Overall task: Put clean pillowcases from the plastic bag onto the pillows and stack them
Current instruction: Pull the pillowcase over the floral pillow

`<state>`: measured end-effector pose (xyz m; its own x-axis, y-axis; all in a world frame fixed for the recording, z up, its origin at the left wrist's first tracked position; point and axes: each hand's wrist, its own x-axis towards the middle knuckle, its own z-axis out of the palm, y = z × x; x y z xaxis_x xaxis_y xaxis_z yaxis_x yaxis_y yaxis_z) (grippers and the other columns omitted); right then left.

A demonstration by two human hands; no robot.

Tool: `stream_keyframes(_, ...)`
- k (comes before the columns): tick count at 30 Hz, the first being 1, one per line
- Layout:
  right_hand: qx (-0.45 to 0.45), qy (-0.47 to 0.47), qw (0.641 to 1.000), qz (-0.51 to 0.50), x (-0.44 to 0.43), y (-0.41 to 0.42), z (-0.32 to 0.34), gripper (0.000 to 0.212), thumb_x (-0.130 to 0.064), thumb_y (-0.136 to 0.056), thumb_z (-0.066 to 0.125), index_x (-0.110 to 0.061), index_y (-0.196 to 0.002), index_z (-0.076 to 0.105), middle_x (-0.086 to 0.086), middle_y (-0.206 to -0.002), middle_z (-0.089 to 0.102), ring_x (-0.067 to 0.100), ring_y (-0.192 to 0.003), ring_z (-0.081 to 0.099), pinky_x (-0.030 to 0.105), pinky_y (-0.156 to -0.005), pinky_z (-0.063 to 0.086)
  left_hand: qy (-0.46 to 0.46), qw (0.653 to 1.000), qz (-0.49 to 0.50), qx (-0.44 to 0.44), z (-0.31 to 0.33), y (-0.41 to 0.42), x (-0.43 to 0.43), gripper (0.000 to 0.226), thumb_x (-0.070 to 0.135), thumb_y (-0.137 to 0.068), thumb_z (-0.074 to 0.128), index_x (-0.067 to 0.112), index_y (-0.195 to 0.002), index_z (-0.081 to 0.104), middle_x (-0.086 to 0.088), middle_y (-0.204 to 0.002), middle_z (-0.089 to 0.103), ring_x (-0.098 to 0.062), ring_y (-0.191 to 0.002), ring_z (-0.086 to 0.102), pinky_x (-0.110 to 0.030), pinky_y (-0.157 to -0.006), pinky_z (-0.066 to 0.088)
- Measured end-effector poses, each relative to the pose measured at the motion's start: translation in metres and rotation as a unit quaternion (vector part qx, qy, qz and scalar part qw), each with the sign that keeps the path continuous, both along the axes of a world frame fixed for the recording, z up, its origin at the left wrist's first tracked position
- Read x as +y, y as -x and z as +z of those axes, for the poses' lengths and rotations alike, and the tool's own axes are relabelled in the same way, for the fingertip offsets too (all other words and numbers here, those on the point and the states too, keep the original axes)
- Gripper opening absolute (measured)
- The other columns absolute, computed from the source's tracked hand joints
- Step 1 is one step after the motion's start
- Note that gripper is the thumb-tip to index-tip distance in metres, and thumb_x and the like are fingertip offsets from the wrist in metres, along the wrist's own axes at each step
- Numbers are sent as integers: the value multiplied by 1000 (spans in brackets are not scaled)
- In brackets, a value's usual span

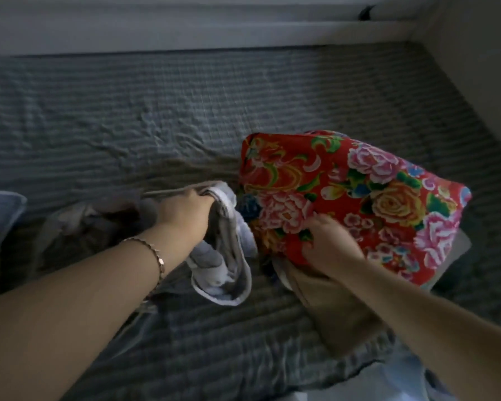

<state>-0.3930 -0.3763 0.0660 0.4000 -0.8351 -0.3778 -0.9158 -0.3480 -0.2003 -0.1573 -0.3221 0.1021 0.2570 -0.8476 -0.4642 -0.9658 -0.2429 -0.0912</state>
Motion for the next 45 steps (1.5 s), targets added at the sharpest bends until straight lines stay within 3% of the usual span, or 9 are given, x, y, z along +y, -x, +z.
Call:
stream_keyframes(6,103,102,989,-14,-173,37,-9,100,-49,-80,67,-9,-149,7,10,-157,0,26,-144,2,41,-116,9,-35,983,139,114,-83,25,-14,27,26,-95,42,17,-120,44,-9,-116,54,-29,-98,55,-34,-73,46)
stream_keyframes(9,154,32,987,-36,-227,31,-30,123,-65,-65,70,-13,-149,-3,10,-157,1,26,-145,2,43,-117,4,-23,978,169,120,-107,35,-23,31,25,-95,43,17,-125,41,-10,-114,53,-29,-94,55,-35,-70,45)
stream_keyframes(15,127,109,985,35,-199,17,-51,81,-34,-78,70,-6,-141,28,15,-135,44,32,-124,43,41,-100,38,-1,965,212,153,-121,46,-25,21,21,-93,47,13,-112,43,-1,-79,44,-23,-75,49,-33,-64,40)
stream_keyframes(19,166,100,964,184,-111,21,-62,45,-19,-92,44,-11,-135,32,13,-126,45,31,-117,42,39,-99,34,25,935,308,174,-114,49,-20,21,21,-93,48,17,-113,42,5,-68,44,-14,-58,44,-28,-49,30)
stream_keyframes(26,294,-37,923,246,-21,8,-117,127,-83,-71,39,10,-142,-12,33,-147,6,49,-134,12,64,-107,-3,31,909,360,206,-114,47,-21,9,21,-94,47,21,-97,39,2,-70,50,-12,-58,45,-26,-46,26)
stream_keyframes(31,396,-15,880,262,-23,7,-153,81,-57,-91,38,-2,-147,17,33,-139,36,45,-127,36,68,-102,15,43,885,394,243,-129,35,-15,8,16,-92,46,13,-99,43,-3,-68,49,-18,-60,47,-28,-47,27)
stream_keyframes(34,337,-56,902,264,-39,-7,-145,51,-50,-66,70,-14,-102,69,14,-87,68,28,-77,65,41,-77,42,38,889,381,253,-138,19,0,16,20,-91,48,15,-106,49,-6,-78,59,-23,-68,55,-29,-53,36)
stream_keyframes(39,116,-187,974,57,-76,-26,-90,22,-31,-84,57,-14,-97,49,3,-94,57,23,-85,59,31,-66,46,54,878,388,274,-134,0,20,9,19,-89,54,16,-96,50,-8,-90,61,-30,-88,57,-33,-75,42)
stream_keyframes(45,-99,-327,905,-253,-51,4,0,19,-13,-58,66,-3,-73,65,8,-67,61,24,-64,59,26,-56,46,57,795,492,351,-111,-17,27,35,34,-92,49,10,-118,49,-17,-110,57,-34,-99,54,-37,-82,42)
